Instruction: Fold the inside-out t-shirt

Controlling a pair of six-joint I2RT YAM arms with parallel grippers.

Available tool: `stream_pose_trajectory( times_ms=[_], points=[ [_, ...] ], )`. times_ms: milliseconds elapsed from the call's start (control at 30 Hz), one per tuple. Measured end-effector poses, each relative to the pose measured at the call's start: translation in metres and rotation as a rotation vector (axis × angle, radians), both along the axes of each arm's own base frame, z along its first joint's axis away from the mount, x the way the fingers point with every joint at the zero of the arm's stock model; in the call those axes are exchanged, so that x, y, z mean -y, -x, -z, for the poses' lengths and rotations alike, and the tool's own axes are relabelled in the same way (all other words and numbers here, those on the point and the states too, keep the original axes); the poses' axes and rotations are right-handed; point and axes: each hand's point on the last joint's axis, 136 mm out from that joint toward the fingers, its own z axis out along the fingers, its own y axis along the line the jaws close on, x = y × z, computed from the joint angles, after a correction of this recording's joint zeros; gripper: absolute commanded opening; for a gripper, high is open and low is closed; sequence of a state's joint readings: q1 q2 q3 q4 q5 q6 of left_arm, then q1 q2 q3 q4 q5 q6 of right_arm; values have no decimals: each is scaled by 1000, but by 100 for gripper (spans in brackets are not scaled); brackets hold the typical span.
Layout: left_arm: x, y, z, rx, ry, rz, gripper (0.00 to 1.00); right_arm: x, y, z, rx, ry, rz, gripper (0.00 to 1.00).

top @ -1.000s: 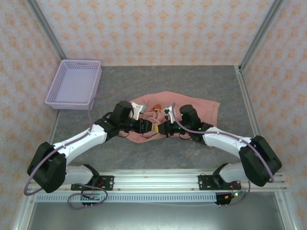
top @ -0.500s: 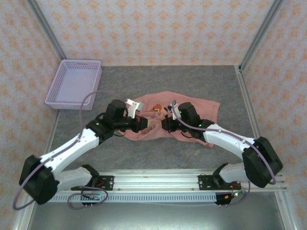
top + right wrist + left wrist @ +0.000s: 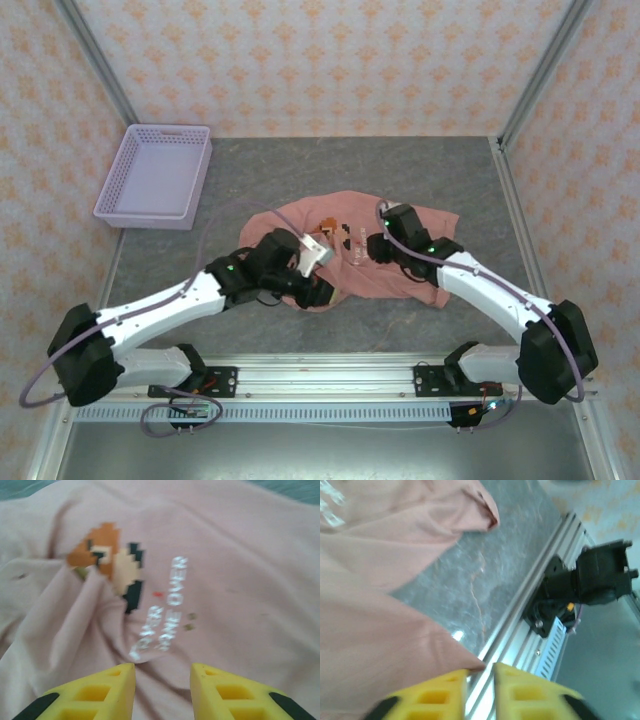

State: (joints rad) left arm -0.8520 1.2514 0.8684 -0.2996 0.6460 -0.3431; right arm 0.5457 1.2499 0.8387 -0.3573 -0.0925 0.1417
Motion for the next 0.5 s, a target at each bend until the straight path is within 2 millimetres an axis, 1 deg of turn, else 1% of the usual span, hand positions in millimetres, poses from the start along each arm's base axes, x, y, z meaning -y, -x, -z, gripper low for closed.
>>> stream_pose_trajectory(
  times_ms=[33,67,100,167,233,300,367,433,467,500],
  points=[
    [6,5,1,1,-17,34,46,7,-2,0,0,11,24,36],
    [10,9,0,7,-29,63,51,9,-2,1,-6,18,31,37],
    [10,11,-1,17,-37,82,53,10,-1,3,-15,22,34,38],
    [6,10,-5,49,-50,87,57,10,2,7,-34,21,34,40],
    [-6,-3,-11,79,-54,31,58,7,4,11,-54,10,27,43],
    [-30,-32,-17,96,-47,-114,61,3,7,15,-76,-8,20,44],
    [-71,-77,-15,99,-64,-349,69,2,6,20,-95,-13,27,49],
    [-116,-117,-5,100,-117,-578,75,6,0,28,-108,0,58,53],
    [-137,-135,2,98,-151,-679,78,12,-7,32,-117,5,89,53],
    [-154,-149,9,97,-184,-749,79,20,-17,36,-126,0,129,53]
  ],
)
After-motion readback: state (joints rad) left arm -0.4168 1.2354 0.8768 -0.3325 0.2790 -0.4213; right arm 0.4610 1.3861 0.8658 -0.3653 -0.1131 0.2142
